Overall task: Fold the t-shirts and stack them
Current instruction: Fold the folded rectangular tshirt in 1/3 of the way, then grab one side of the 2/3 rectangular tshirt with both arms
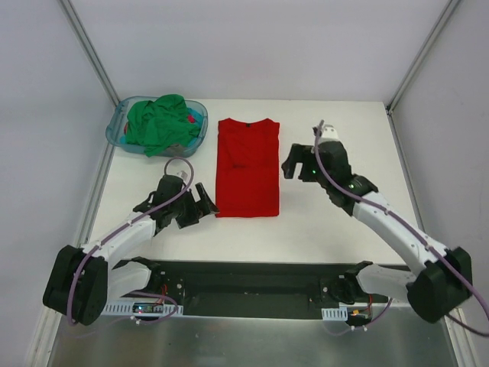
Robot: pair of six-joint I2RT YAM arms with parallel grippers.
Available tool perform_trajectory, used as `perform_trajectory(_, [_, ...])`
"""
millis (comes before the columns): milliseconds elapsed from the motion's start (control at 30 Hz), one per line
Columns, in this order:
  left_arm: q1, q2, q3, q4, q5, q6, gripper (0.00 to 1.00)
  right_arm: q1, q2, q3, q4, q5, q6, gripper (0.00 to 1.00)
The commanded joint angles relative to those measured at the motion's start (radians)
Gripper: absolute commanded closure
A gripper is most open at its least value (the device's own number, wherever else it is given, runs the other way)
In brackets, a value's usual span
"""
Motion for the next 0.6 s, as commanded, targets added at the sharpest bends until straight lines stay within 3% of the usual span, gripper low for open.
perform_trajectory(0, [0.004,0.103,0.075,0.097,0.051,0.005,0.13,-0.057,-0.146,-0.211,0.039,-0.018,0.097,0.04])
perform_trajectory(233, [0.002,0.298,0.127,0.175,0.096,0.001,0.34,-0.06,-0.275,-0.375,0.09,-0.075,0.167,0.04])
perform_trajectory(400, [-0.001,0.372,0.144,0.184,0.103,0.001,0.58,-0.062,-0.248,-0.385,0.095,-0.106,0.178,0.02])
perform_trajectory(567, [-0.009,0.359,0.111,0.189,0.105,0.001,0.64,-0.063,-0.179,-0.369,0.096,-0.12,0.198,0.01])
